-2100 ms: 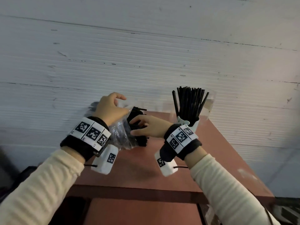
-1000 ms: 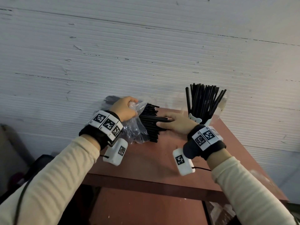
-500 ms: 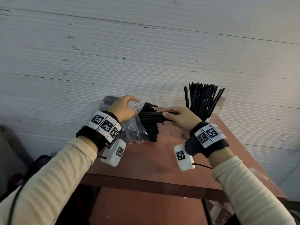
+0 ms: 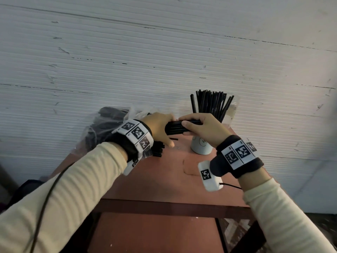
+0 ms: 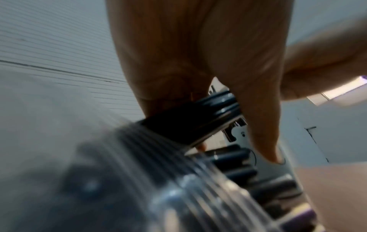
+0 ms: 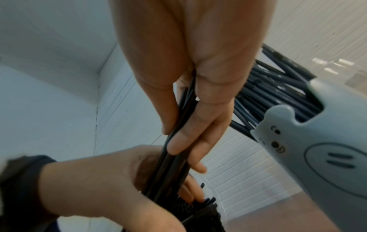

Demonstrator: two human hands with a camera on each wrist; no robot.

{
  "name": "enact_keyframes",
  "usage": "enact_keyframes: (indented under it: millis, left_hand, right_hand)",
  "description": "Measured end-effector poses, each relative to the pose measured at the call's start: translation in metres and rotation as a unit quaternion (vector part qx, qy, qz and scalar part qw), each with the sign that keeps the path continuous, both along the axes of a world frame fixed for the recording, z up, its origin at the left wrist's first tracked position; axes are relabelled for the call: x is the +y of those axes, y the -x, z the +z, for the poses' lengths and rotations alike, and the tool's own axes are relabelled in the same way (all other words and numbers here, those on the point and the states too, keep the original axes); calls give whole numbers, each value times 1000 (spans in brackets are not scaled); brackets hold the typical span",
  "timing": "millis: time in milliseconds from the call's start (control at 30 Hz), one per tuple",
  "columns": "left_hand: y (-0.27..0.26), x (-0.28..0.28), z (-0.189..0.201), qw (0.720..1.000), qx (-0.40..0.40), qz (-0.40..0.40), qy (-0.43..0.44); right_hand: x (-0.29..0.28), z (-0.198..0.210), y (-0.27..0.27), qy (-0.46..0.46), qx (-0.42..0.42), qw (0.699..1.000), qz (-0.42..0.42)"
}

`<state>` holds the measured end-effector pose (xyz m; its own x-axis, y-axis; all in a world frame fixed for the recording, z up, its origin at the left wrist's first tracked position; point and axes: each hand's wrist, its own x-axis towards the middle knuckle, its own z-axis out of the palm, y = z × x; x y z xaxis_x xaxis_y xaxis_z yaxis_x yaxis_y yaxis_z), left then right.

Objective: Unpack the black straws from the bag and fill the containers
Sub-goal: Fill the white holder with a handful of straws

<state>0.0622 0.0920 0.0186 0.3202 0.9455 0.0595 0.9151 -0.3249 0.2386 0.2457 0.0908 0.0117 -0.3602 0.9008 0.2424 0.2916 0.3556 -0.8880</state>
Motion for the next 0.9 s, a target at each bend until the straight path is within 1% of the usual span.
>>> enact_keyframes:
  millis: [67,200,300,400,500,633,700,767,833,900]
  left_hand:
    - [-5,5,-2,1000,24,-3,1]
    - [-13,8,0,999,38,-17,-17]
    - [-19,9,4,997,63,-32,-22]
    - [-24,12,6,997,76,-33,-10]
    - [-27,12,6,997,72,-32,6]
    - [-28,7,11,998,30,-58,-1]
    - [-31,1,20,997,-9,-77,-19]
    - [-36,-6,32,992,-57,-99,-44]
    - [-44,-13,45,985,-104,-120,-66]
    - [-53,-20,55,975,-161,-129,-78]
  right_hand:
    - [-5,5,-5,-8,-11,1000,-1]
    - [-11,11,-18,-7,-22,1000,1]
    - [-15,14,-24,-4,-25,1000,0]
    - [-16,15,-27,-2,-36,999,-2]
    - [-18,15,-30,-4,-44,999,-5]
    - [-24,27,-37,-27,-57,998,-21]
    - [-30,40,-43,-69,-83,993,-41]
    - [-37,58,-48,-130,-104,984,-69]
    - [-47,77,-52,-193,-89,973,-95]
    - [-54,94,-53,-250,-31,962,-110]
